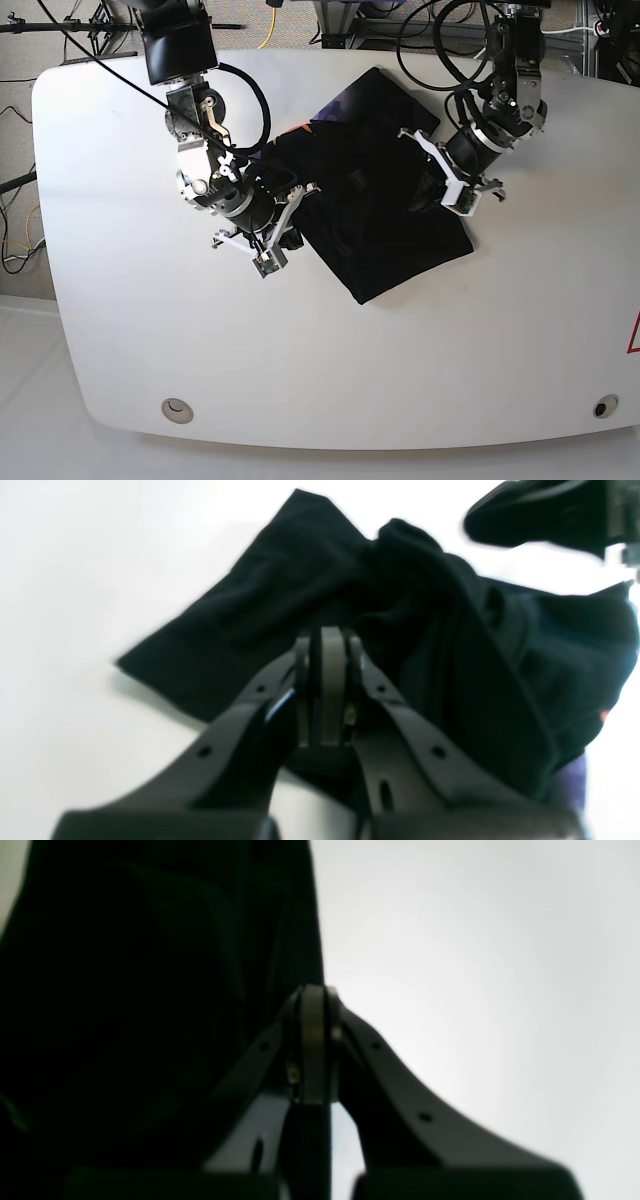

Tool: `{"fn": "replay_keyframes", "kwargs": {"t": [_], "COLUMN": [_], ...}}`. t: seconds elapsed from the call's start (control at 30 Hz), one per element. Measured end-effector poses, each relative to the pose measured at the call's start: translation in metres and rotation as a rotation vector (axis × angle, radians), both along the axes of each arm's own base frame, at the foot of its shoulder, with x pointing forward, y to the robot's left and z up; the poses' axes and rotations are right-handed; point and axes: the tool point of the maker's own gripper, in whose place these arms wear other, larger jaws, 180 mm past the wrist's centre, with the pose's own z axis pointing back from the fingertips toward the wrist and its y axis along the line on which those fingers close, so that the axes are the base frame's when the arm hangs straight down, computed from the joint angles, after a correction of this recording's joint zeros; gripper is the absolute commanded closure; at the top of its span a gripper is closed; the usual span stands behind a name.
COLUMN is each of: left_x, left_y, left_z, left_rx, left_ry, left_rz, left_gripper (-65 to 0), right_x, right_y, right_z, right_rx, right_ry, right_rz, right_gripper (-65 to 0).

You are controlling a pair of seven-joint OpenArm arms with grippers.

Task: Fold the T-shirt properly
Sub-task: 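Grip the bundle edges with both grippers and rotate it upright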

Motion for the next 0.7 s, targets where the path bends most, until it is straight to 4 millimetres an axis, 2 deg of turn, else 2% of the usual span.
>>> {"fn": "replay_keyframes", "kwargs": {"t": [0.17, 0.27, 0.47, 0.53, 0.6, 0.7], "left_x": [-0.002, 0.0, 0.003, 0.011, 0.022, 0.039], "left_y": [-0.022, -0.023, -0.011, -0.006, -0.003, 0.003], "left_z": [-0.009, -0.029, -0.056, -0.063, -0.064, -0.062], "left_rx": [-0.014, 0.017, 0.038, 0.023, -0.004, 0.012], "left_ry": [0.047, 0.124, 0.204, 0.223, 0.228, 0.216], "left_rz": [-0.054, -0.078, -0.06, -0.057, -0.044, -0.021], "left_gripper": [-3.2, -3.4, -2.2, -1.9, -1.8, -1.5], "right_x": [0.004, 0.002, -0.022, -0.035, -0.044, -0.063], "right_y": [-0.006, -0.013, -0.028, -0.032, -0.029, -0.025], "right_z": [-0.002, -0.008, -0.03, -0.034, -0.029, -0.035], "right_rx": [0.003, 0.019, -0.003, -0.007, 0.02, 0.009], "right_ry": [0.0, 0.008, 0.07, 0.089, 0.074, 0.107], "right_rz": [-0.017, -0.047, -0.077, -0.088, -0.09, -0.064], "right_gripper": [0.0, -0.1, 0.0, 0.0, 0.0, 0.0]}}
